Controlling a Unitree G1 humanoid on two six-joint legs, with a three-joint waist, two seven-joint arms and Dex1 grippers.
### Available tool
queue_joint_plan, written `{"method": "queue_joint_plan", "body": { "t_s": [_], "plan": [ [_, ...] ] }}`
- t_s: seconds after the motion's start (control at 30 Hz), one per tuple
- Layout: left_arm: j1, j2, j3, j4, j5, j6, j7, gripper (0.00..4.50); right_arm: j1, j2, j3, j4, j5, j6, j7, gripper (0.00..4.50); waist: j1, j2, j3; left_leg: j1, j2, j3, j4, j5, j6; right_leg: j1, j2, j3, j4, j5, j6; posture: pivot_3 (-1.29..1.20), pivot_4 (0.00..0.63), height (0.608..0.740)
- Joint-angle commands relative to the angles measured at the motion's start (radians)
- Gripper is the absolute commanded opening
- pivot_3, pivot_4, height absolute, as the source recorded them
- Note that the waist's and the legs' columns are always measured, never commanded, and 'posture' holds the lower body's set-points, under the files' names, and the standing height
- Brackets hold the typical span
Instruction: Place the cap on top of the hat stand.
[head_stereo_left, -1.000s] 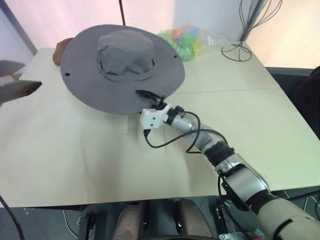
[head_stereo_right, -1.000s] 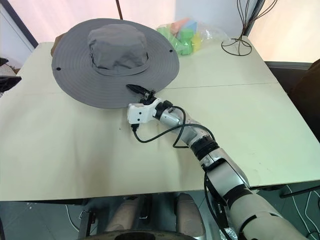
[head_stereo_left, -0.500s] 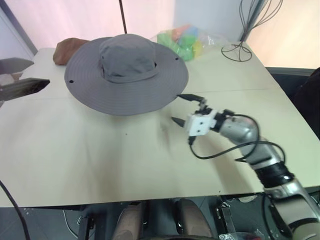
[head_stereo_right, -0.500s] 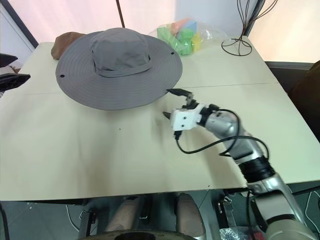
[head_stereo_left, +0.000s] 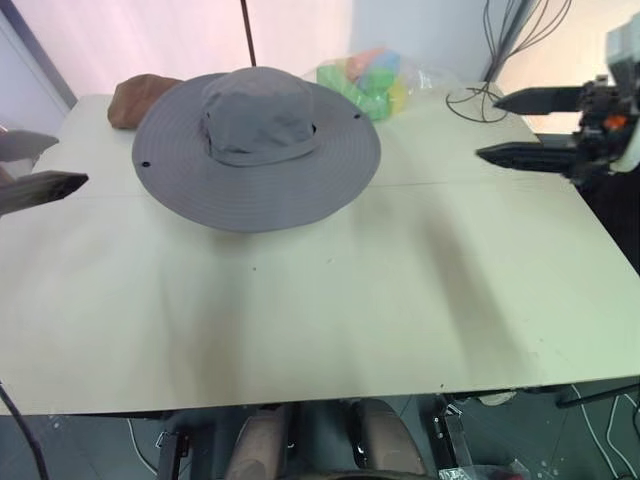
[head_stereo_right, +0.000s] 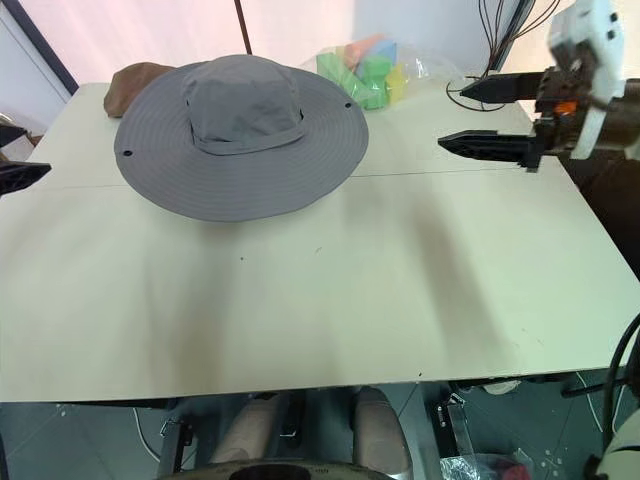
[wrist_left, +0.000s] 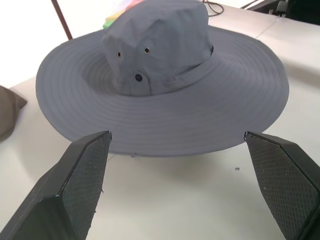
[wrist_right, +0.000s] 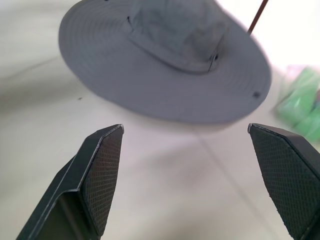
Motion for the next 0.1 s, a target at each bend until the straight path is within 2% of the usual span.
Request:
{"method": "queue_joint_plan", "body": {
  "t_s": [0.03,0.1],
  "plan": [
    [0.009,0.035,0.073,-0.026,-0.003,0.006,-0.005,4.50,-0.083,0.009,0.004,0.065,-0.017,0.013,0.028,4.08,-0.001,0.001,0.000,-0.001,0.000,0.001,0.000,0.000,0.000,-0.001,0.000,0.000,0.001,0.000,0.000,0.00,0.150,0.735],
    [0.014,0.032,0.078,-0.033,-0.002,0.000,0.000,4.50,-0.103,0.024,0.013,0.085,-0.027,0.014,0.034,4.08,-0.001,0.002,0.001,-0.001,0.000,0.002,-0.001,0.000,0.000,-0.003,0.000,0.001,0.002,0.000,0.000,0.00,0.150,0.735]
  ]
}}
